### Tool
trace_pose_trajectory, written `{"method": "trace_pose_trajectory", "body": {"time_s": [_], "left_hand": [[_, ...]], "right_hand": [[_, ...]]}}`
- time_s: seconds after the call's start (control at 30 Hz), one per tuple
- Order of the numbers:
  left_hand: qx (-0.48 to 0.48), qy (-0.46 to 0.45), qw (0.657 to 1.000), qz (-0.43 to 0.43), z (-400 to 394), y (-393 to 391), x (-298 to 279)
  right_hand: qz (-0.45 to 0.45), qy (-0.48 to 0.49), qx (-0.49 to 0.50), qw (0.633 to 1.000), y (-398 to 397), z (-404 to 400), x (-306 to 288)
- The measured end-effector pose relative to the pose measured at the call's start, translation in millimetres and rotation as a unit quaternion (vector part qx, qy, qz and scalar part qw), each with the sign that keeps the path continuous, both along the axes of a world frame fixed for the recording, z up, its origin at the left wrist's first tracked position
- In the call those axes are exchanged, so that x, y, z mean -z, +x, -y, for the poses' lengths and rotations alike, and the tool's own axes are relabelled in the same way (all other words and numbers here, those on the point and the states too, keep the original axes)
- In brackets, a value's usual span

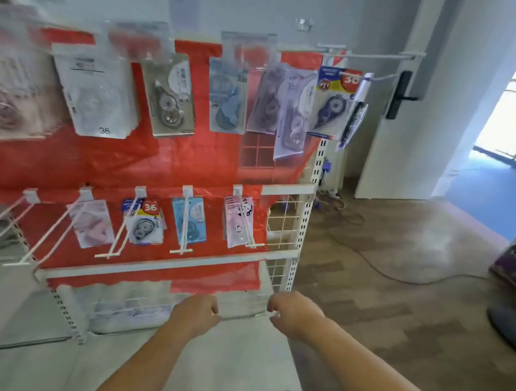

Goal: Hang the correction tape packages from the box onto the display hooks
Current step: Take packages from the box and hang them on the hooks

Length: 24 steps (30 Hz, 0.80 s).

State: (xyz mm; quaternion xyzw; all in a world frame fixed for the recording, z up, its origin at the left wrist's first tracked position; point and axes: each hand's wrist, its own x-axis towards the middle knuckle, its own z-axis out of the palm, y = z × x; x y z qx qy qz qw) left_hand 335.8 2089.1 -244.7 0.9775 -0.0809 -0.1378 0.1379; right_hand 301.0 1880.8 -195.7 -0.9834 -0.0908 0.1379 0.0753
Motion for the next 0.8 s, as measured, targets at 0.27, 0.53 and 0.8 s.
{"method": "trace_pose_trajectory", "body": {"time_s": [0.27,0.53,0.8], "left_hand": [[-0.03,0.005,0.998,0.052,-75,-61,-104],[-0.101,0.05,0.985,0.133,-204,-100,-150],[-0.116,0.086,0.981,0.133,-347,-126,-149]], "right_hand": [[0.061,0.006,-0.072,0.995,-27,-73,-82],[0.106,0.024,-0.148,0.983,-31,-210,-115],[0.07,0.051,-0.161,0.983,-46,-347,-91]]}}
